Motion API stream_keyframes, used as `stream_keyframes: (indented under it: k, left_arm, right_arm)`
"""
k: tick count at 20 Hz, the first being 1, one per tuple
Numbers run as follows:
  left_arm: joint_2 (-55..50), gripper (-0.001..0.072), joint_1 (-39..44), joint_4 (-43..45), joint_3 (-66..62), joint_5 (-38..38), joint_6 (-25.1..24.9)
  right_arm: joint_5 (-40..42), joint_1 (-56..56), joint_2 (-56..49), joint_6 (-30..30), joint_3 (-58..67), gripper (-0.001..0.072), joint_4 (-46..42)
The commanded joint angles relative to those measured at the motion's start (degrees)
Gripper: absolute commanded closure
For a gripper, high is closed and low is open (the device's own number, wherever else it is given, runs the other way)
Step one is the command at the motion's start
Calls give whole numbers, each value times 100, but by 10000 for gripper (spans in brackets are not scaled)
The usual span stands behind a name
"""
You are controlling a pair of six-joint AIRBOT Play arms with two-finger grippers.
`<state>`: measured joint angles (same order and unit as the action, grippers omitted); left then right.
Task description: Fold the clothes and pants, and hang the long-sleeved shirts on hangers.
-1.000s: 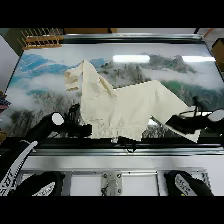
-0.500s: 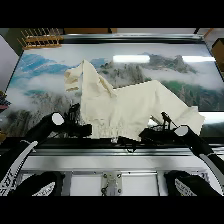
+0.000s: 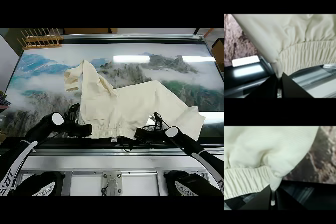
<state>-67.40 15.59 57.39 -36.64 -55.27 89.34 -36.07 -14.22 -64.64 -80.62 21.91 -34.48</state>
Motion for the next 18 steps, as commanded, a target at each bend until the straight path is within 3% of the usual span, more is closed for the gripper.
stream_keyframes:
  k: [1, 6, 9, 14, 18]
  left_arm:
    - [111, 692, -85, 13, -83, -28, -2]
    - [1252, 692, -527, -98, -2107, -634, 4]
    - [1759, 693, -208, -188, -4017, -422, 4]
    - [1576, 692, 846, -142, -7160, 396, -2]
    - [807, 692, 1808, -144, -9254, 686, -291]
  right_arm:
    - [-496, 109, 138, 173, 466, 698, -625]
    - [-2813, 929, 793, -535, 3405, 698, -3233]
    - [-3436, 977, 890, -581, 5897, 698, -3414]
    - [-3029, 977, 887, -1008, 9263, 698, -2922]
    - [-1932, 977, 1228, -1095, 10146, 698, -2129]
